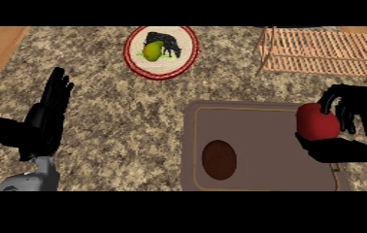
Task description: Pick the tomato from the tray and place it in the tiered shelf
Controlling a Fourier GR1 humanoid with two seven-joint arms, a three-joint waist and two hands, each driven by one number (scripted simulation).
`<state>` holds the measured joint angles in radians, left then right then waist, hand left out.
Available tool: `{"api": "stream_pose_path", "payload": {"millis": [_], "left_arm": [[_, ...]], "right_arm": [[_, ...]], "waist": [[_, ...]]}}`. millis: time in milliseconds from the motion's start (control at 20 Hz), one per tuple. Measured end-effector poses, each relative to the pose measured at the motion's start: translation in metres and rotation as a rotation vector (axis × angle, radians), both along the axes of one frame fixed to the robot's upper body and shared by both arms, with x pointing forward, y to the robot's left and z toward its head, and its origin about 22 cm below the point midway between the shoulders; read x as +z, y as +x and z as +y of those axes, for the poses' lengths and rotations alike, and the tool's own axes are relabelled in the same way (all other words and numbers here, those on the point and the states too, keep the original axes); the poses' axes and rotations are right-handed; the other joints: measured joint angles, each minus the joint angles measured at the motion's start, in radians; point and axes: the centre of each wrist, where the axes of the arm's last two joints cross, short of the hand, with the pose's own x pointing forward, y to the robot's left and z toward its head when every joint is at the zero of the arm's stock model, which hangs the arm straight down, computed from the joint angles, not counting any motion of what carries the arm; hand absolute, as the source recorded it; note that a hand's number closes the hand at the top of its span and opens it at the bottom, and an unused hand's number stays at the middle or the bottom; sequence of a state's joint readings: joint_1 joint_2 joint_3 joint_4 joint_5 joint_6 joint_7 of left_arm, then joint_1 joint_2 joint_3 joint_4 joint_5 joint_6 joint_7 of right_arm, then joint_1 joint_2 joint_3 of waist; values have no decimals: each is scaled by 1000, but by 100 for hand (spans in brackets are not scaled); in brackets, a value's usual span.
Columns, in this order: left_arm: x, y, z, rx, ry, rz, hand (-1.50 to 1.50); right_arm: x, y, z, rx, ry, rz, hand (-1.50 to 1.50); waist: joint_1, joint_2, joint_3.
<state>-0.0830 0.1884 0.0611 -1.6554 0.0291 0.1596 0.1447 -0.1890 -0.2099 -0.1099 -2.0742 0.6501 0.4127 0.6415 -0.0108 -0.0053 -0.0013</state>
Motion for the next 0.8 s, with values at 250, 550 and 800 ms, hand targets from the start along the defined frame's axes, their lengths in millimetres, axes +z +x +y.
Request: {"api": "stream_pose_path", "payload": {"millis": [250, 550, 800], "left_arm": [[3, -2, -4, -2, 1, 0, 0], [1, 6, -7, -5, 4, -6, 0], [2, 2, -2, -11, 1, -3, 0]], "right_arm": [[52, -13, -14, -126, 1, -105, 150], [88, -7, -41, -206, -15, -158, 150], [89, 21, -61, -262, -11, -180, 150]], "waist": [[4, 1, 0], [8, 4, 1], [15, 5, 1]]}}
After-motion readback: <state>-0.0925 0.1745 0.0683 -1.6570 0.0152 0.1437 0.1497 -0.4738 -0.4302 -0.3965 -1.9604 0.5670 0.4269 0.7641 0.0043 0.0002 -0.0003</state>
